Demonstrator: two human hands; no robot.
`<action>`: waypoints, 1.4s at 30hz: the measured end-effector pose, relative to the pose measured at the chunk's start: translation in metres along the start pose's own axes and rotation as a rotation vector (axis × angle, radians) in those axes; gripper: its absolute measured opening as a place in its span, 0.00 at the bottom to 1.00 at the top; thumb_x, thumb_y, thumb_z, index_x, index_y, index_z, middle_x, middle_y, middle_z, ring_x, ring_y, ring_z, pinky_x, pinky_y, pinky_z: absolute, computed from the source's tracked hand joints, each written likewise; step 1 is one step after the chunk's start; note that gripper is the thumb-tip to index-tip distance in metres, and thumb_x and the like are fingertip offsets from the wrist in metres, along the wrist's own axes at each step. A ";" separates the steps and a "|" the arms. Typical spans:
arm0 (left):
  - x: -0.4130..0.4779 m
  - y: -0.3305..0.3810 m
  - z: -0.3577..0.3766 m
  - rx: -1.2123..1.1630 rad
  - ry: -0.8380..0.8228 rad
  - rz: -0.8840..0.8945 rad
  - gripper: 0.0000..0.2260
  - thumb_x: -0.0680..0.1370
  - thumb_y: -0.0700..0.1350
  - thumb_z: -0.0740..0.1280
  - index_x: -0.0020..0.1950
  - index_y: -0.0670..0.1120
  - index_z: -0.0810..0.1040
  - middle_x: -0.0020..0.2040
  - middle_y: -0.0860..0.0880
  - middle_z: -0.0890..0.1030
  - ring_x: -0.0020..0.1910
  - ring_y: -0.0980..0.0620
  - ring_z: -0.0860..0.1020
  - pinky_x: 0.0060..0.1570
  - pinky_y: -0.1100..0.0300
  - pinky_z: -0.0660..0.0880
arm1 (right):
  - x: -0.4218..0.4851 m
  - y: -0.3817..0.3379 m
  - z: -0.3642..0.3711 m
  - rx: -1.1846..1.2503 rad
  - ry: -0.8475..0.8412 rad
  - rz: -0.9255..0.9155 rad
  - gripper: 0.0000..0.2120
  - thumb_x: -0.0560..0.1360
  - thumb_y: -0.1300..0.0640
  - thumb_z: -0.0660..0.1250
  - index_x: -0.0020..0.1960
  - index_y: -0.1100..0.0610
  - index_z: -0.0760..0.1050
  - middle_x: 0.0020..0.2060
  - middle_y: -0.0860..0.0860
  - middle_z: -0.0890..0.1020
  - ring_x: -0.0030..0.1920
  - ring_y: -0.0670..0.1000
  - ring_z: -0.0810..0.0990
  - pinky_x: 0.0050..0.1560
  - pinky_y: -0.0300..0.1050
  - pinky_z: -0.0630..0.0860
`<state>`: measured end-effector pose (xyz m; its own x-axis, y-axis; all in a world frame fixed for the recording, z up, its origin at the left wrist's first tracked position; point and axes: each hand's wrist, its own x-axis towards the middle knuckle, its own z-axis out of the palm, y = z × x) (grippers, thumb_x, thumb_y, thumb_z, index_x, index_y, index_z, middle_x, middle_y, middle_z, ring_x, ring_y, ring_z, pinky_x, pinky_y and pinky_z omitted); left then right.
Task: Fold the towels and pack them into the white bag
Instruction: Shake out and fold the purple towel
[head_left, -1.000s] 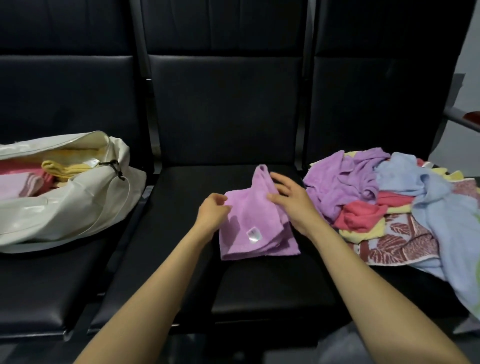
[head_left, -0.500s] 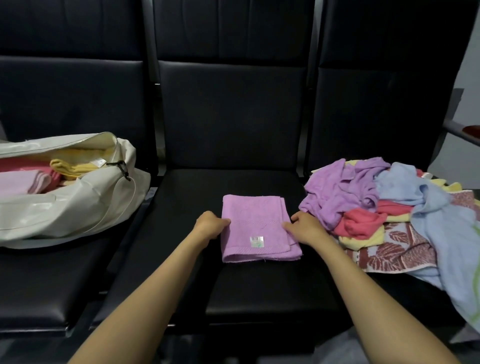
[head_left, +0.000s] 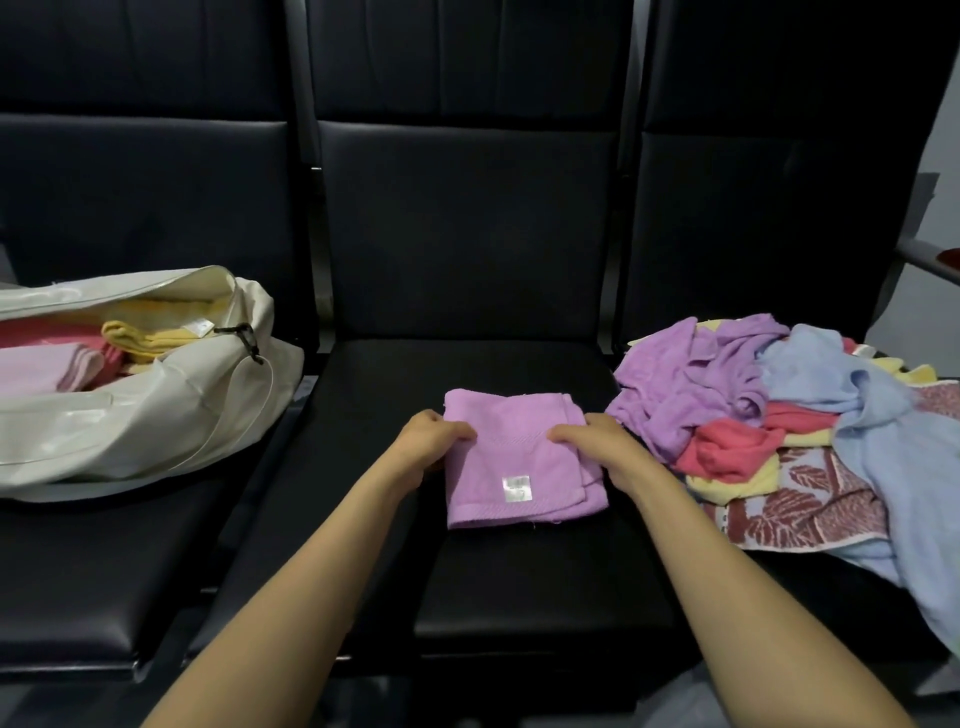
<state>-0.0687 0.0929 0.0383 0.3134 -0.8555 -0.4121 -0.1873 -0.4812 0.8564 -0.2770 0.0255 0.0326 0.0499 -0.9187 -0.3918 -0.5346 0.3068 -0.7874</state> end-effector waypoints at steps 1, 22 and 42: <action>-0.001 0.002 -0.004 -0.008 0.000 0.028 0.13 0.73 0.48 0.72 0.50 0.44 0.72 0.50 0.45 0.77 0.45 0.51 0.76 0.41 0.57 0.73 | 0.000 -0.001 -0.003 0.130 -0.016 -0.008 0.27 0.70 0.52 0.73 0.66 0.59 0.71 0.57 0.54 0.78 0.54 0.53 0.78 0.51 0.48 0.76; -0.032 -0.012 -0.025 0.555 0.324 0.775 0.26 0.70 0.43 0.73 0.66 0.48 0.71 0.58 0.49 0.74 0.55 0.54 0.67 0.57 0.58 0.68 | -0.048 -0.017 -0.012 -0.402 0.169 -0.692 0.22 0.71 0.62 0.70 0.63 0.52 0.72 0.56 0.50 0.75 0.56 0.49 0.72 0.52 0.41 0.69; -0.054 -0.017 -0.090 -0.283 -0.006 0.216 0.26 0.74 0.45 0.73 0.65 0.43 0.62 0.58 0.46 0.75 0.51 0.52 0.79 0.40 0.64 0.79 | -0.056 -0.045 0.061 0.023 -0.041 -0.488 0.22 0.81 0.52 0.60 0.72 0.54 0.58 0.58 0.51 0.74 0.48 0.45 0.75 0.39 0.36 0.70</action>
<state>0.0012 0.1643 0.0743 0.2888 -0.9332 -0.2137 0.0170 -0.2182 0.9758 -0.2045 0.0781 0.0612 0.3234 -0.9462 0.0073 -0.4220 -0.1511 -0.8939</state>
